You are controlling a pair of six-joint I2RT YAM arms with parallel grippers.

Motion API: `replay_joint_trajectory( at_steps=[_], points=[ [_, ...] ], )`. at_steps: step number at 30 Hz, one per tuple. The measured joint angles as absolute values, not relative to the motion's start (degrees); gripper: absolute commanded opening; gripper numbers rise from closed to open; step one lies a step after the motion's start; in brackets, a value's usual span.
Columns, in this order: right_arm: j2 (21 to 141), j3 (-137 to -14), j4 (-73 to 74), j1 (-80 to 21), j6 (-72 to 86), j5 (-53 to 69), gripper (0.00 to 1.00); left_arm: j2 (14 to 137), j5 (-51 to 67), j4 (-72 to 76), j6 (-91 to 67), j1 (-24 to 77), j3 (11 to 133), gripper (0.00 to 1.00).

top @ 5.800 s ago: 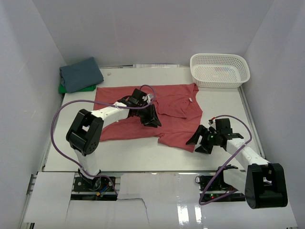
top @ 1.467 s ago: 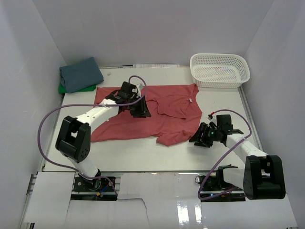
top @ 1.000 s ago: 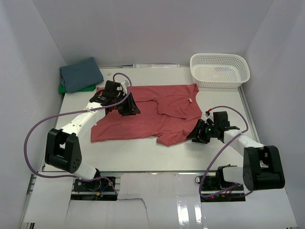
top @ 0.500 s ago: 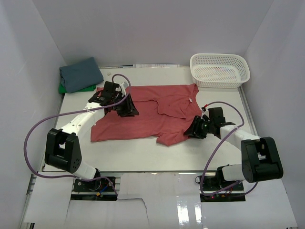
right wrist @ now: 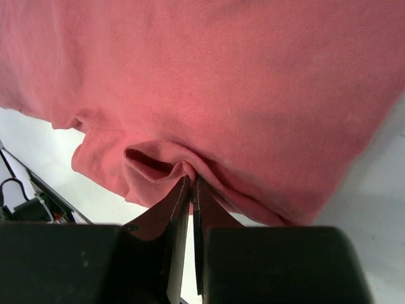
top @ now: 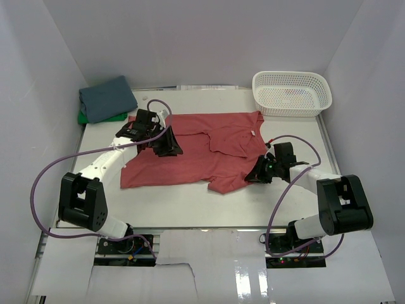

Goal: Fold and stack the t-shirts
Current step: Grap the side of the flattened tshirt closest away from the robot with both arms

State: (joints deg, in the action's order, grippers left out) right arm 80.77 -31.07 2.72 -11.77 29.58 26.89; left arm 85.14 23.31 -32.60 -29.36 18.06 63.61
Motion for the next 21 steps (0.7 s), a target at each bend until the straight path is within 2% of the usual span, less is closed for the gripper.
replay_joint_trajectory(
  at_steps=[10, 17, 21],
  points=[
    [79.77, -31.14, 2.44, -12.4, 29.69, 26.68, 0.08, 83.88, 23.42, -34.41, -28.75, 14.02, 62.67, 0.44],
    [71.57, -36.18, 9.52, -12.4, 30.5, 29.1, 0.08, 80.75, 24.29, -36.95, -28.38, -3.31, 56.36, 0.44],
    [67.68, -39.83, 13.23, -12.4, 31.42, 31.29, 0.08, 79.66, 20.73, -39.92, -27.79, -7.44, 54.72, 0.44]
  ],
)
